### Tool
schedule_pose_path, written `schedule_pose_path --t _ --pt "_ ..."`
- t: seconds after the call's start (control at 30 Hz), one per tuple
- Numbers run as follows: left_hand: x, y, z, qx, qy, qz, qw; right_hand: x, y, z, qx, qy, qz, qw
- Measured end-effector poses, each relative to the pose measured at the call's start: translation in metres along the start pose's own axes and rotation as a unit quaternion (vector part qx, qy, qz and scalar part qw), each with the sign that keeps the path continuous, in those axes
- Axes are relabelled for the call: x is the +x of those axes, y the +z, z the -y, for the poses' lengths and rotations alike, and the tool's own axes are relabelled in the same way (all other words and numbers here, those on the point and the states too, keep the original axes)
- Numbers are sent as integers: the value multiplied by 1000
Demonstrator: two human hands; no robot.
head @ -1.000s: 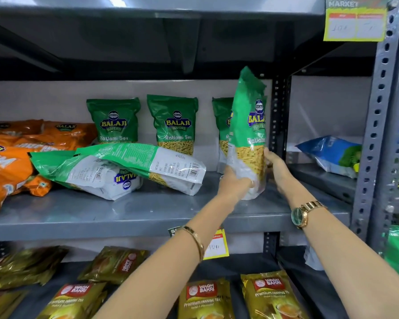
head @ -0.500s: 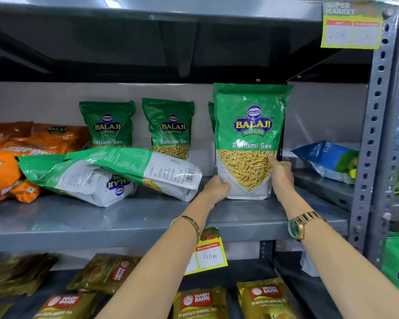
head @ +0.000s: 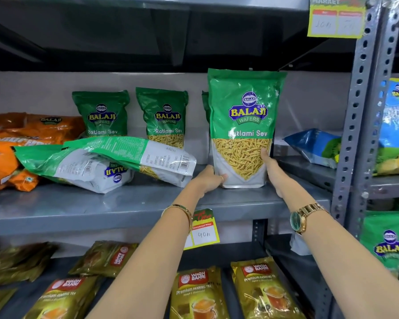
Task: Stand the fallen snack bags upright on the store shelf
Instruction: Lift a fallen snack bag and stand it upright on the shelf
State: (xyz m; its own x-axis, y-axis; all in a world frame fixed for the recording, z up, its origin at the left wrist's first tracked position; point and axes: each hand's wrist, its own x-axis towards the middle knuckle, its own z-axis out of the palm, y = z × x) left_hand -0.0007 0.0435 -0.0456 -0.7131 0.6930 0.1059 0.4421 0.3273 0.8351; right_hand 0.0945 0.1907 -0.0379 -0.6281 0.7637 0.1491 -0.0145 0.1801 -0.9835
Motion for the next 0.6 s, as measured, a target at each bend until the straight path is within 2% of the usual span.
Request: schedule_pose_path --t 0.3,0.5,0.6 --pt "-25 2 1 4 51 1 999 -15 -18 -8 0 -24 -16 1000" --pt "-35 6 1 23 76 -39 996 -25 -16 -11 23 -29 -25 999" --pt "-42 7 1 -48 110 -111 987 -36 -12 -11 -1 -50 -112 992"
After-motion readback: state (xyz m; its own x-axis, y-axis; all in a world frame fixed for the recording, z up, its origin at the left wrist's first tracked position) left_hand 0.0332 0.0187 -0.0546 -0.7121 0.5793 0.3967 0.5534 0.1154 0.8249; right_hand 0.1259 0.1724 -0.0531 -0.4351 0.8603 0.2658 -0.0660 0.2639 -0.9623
